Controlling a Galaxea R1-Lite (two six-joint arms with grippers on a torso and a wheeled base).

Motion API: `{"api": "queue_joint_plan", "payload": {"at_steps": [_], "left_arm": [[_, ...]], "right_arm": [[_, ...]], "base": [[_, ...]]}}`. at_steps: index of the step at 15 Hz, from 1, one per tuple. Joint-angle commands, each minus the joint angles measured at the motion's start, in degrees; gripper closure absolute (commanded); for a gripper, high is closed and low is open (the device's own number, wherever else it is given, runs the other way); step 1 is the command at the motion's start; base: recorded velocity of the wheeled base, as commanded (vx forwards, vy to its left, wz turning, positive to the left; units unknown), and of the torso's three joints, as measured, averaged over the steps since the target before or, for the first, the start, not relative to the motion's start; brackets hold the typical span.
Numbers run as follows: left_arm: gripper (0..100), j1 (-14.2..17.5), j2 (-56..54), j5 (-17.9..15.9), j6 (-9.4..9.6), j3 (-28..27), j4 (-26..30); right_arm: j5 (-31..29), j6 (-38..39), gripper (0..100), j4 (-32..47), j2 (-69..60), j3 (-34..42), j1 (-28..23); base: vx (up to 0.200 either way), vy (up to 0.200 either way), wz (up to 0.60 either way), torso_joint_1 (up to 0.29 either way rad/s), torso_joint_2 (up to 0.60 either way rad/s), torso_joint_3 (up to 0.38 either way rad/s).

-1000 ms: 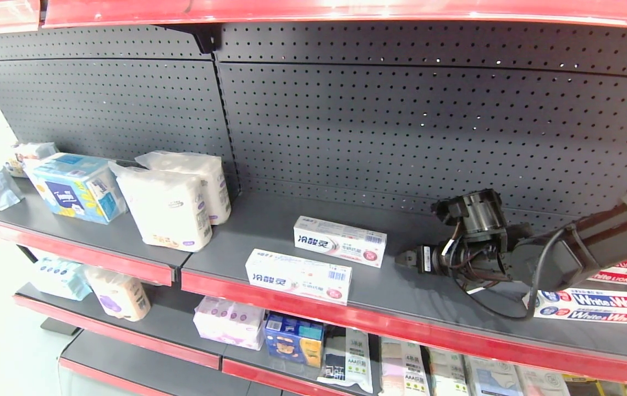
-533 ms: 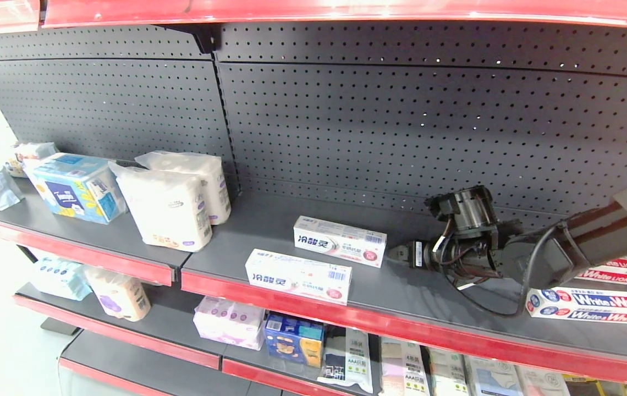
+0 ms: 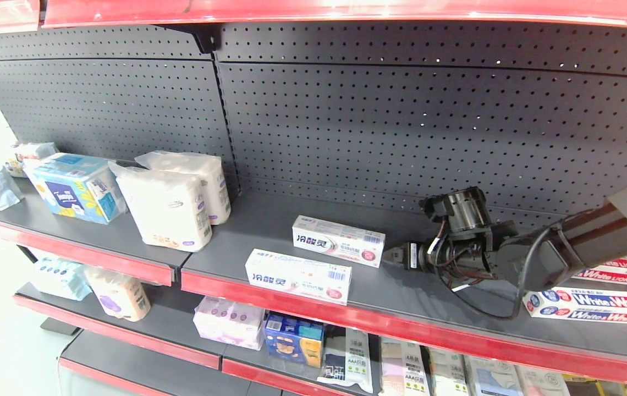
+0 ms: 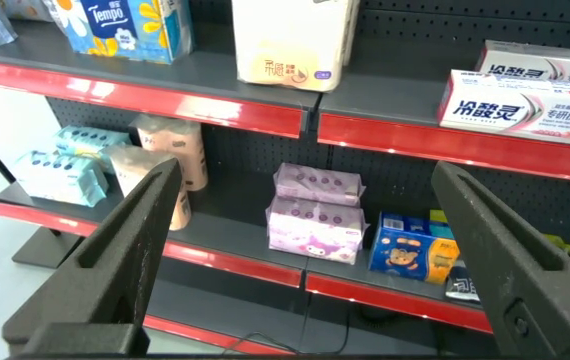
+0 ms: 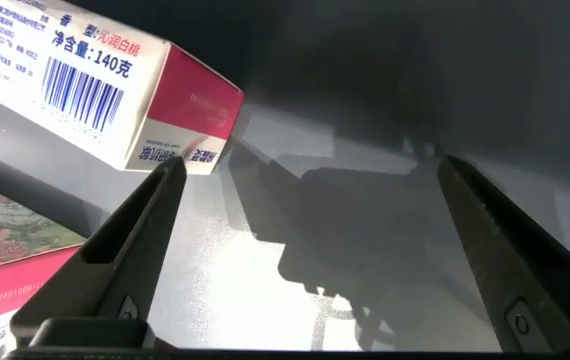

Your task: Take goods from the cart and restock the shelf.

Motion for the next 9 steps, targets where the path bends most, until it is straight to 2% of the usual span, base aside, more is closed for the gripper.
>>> {"api": "queue_joint_plan", "payload": {"at_steps": [1,9], "left_arm": [[0,0.0,0.0,0.0,-0.02,0.0,0.0],[0,0.0,0.0,0.0,-0.02,0.0,0.0]], "right_arm": [[0.0,0.1,0,-0.1,0.3,-0.4,0.7],[-0.2,0.3,0,-0.1,0.2,0.3,0.2]], "base": [[0.0,0.0,0.0,0.0,0.0,0.0],[0.0,0.0,0.0,0.0,0.0,0.0]]}}
